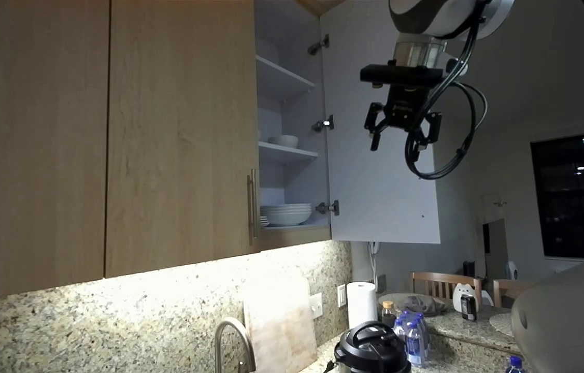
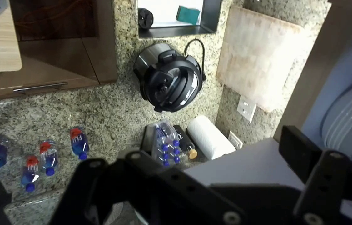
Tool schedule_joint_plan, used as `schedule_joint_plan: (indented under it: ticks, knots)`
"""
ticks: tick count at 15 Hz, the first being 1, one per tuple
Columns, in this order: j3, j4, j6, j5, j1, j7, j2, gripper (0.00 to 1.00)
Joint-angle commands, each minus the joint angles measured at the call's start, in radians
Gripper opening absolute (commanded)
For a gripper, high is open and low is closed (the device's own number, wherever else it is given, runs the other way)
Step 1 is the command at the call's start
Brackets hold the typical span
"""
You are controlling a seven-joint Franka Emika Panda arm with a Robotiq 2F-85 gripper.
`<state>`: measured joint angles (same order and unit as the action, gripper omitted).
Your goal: Close the right door of the top cabinet.
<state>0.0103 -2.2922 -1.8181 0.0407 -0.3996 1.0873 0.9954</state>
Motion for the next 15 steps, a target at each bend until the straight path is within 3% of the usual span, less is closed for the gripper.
schedule_joint_plan:
  ticks: [1, 9, 15]
  knots:
    - [0.008, 0.051, -0.058, 0.039, -0.059, 0.057, -0.006, 1.00]
    - [0.014, 0.083, -0.242, 0.134, -0.202, 0.199, -0.032, 1.00]
    - [0.032, 0.069, -0.295, 0.160, -0.284, 0.275, -0.061, 1.00]
